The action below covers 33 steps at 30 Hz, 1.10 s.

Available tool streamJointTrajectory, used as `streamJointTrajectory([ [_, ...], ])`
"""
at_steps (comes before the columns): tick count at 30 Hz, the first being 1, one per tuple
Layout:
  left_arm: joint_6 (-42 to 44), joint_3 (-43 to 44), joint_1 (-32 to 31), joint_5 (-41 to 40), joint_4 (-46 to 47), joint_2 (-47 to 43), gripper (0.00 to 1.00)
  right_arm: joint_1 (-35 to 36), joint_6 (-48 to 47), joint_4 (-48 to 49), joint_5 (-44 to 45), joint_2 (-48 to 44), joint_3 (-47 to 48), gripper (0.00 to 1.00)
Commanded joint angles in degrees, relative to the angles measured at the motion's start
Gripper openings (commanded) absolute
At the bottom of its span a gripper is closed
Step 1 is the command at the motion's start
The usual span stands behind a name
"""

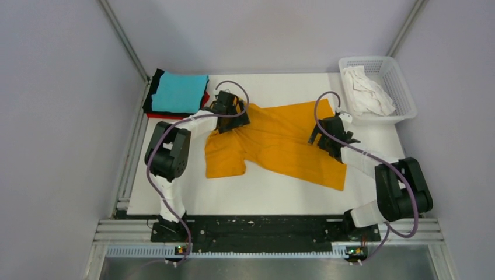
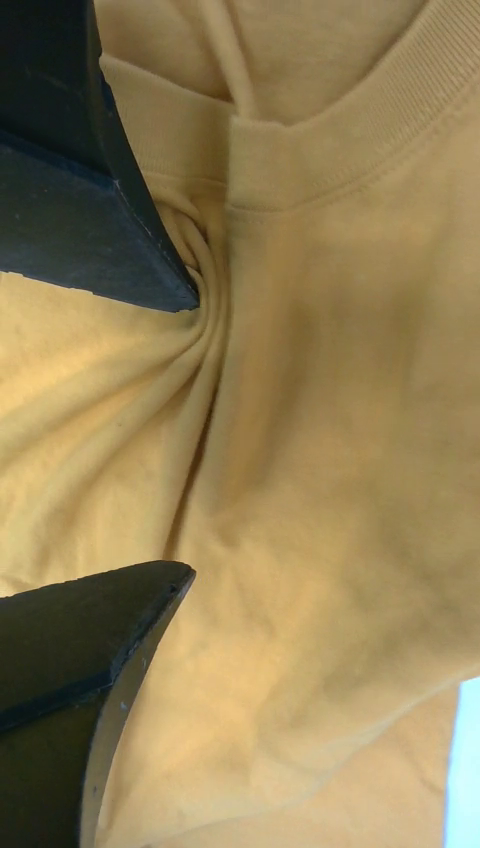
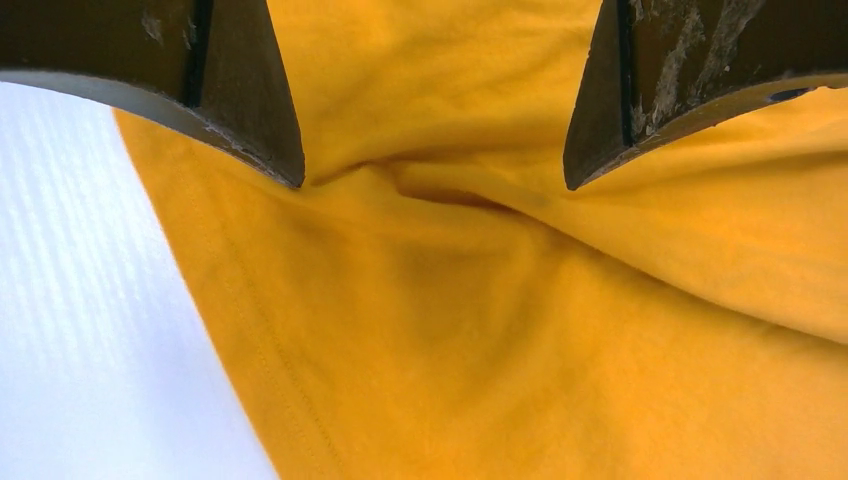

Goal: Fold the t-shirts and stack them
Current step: Flatten out the tshirt

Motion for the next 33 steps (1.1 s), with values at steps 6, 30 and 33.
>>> streamJointTrajectory([
  [6,-3.3,-20.1,-4.7,-3.6,-3.5,-30.4,0.99,-0.3,2.5,-11.6,1.1,-34.7,-12.0,0.99],
  [30,-19.5,-43.6,-9.9,-23.0,-15.6,-41.3,0.81,-0.6,1.7,-16.7,-6.3,-48.3,-18.2,0.99],
  [33,-18.4,-43.3,-9.9,-21.2,-12.5,-37.3,0.77,-0.6,1.8,-16.7,-5.8,-48.9,-18.5,0.99],
])
